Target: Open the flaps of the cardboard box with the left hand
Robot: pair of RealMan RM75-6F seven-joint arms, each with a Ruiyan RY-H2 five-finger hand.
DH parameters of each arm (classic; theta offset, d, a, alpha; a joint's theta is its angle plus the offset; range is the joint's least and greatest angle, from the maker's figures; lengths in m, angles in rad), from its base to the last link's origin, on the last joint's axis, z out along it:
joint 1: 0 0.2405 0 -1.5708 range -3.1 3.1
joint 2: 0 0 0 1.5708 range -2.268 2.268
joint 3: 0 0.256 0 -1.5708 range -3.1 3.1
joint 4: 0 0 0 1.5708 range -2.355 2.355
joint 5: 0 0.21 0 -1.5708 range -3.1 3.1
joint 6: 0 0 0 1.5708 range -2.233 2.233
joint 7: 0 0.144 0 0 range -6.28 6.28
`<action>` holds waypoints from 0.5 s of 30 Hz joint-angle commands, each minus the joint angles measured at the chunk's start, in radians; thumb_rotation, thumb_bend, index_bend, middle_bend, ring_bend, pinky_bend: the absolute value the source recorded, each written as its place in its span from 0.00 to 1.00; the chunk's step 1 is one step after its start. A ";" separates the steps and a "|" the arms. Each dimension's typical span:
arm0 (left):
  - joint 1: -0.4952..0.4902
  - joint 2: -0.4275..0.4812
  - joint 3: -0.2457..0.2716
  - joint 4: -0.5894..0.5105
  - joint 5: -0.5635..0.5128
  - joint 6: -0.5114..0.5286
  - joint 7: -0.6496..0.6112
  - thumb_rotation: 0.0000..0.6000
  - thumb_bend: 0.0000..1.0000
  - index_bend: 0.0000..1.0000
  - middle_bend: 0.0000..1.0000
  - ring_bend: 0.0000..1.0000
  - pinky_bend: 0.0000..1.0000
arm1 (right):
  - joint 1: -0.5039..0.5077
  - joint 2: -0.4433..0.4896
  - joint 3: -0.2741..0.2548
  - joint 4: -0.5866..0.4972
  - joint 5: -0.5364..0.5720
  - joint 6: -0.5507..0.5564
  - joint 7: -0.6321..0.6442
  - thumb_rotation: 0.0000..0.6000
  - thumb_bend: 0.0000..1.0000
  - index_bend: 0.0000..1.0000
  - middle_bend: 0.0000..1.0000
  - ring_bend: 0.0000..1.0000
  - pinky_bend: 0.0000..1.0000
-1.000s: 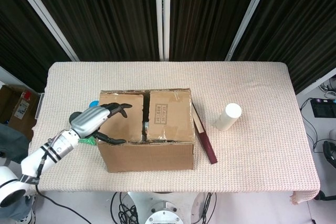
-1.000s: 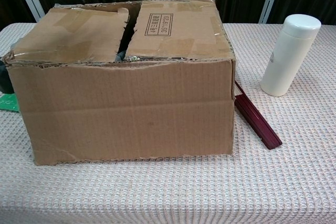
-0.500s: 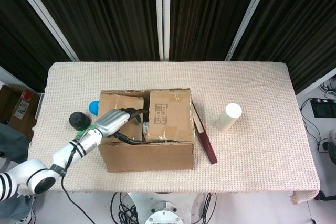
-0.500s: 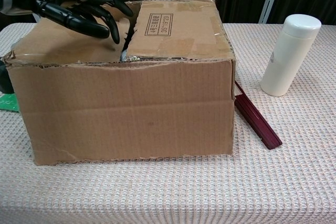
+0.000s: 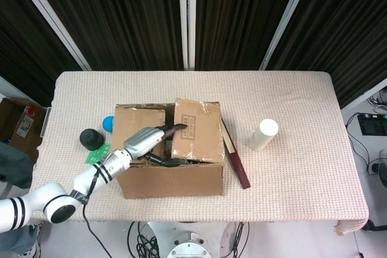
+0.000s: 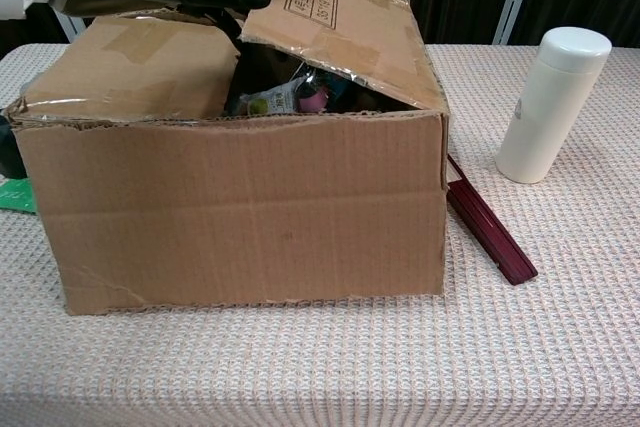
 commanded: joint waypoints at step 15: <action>-0.074 -0.119 -0.130 0.016 -0.018 0.122 0.001 0.30 0.00 0.03 0.25 0.13 0.22 | -0.005 -0.008 0.016 0.036 0.029 -0.010 0.039 1.00 0.24 0.00 0.00 0.00 0.00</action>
